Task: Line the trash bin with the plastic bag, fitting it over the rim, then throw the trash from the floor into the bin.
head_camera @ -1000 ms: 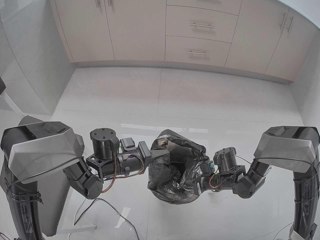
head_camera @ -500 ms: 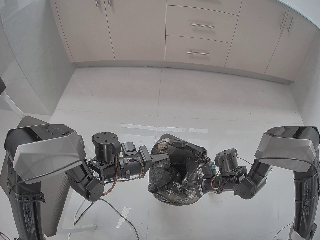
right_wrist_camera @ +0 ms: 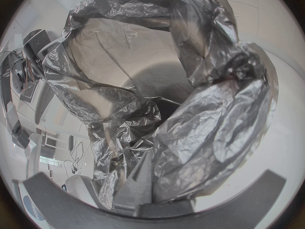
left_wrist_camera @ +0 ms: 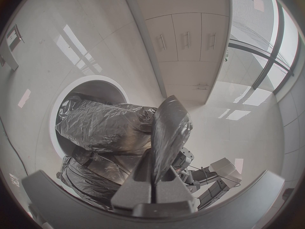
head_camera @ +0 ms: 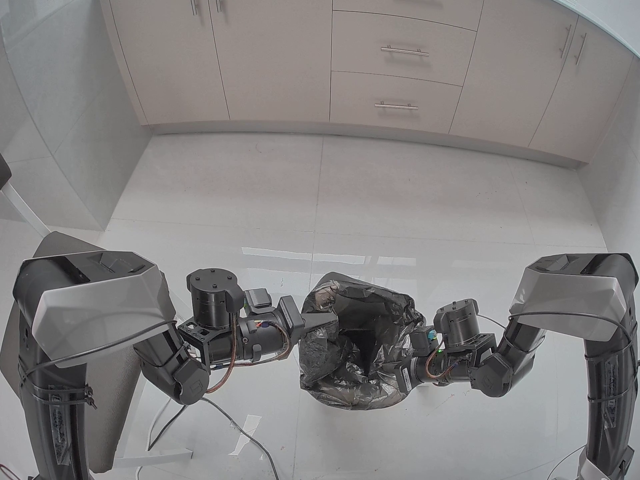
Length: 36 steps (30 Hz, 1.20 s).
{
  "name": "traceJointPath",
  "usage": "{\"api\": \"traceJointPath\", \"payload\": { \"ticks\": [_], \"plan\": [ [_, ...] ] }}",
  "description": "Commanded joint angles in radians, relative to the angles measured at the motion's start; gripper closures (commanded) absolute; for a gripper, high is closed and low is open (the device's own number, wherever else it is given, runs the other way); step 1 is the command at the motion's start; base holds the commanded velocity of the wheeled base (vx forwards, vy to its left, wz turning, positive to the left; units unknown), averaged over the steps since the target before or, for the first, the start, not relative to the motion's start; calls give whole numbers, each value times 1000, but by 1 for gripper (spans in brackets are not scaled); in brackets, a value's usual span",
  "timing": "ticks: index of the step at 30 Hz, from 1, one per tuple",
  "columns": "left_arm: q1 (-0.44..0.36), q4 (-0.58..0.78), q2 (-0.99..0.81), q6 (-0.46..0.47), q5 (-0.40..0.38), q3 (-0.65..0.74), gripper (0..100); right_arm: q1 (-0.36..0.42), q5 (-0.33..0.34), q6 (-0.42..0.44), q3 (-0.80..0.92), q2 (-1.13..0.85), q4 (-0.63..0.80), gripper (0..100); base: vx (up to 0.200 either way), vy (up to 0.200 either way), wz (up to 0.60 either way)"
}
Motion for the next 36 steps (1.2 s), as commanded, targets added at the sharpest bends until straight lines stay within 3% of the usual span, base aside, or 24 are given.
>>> {"api": "traceJointPath", "payload": {
  "ticks": [1,10,11,31,36],
  "plan": [
    [-1,-1,18,77,0,3,100,-5,0,-14,3,13,-3,100,0,0,0],
    [-1,-1,18,86,0,7,100,-5,-1,-18,15,9,-5,100,0,0,0],
    [-1,-1,18,86,0,6,100,-5,-1,-18,18,7,-5,0,0,0,0],
    [-1,-1,18,88,0,7,100,0,-23,-20,118,-192,-22,0,0,0,0],
    [-1,-1,18,91,0,9,100,0,-79,-20,113,-175,-22,0,0,0,0]
  ]
}}
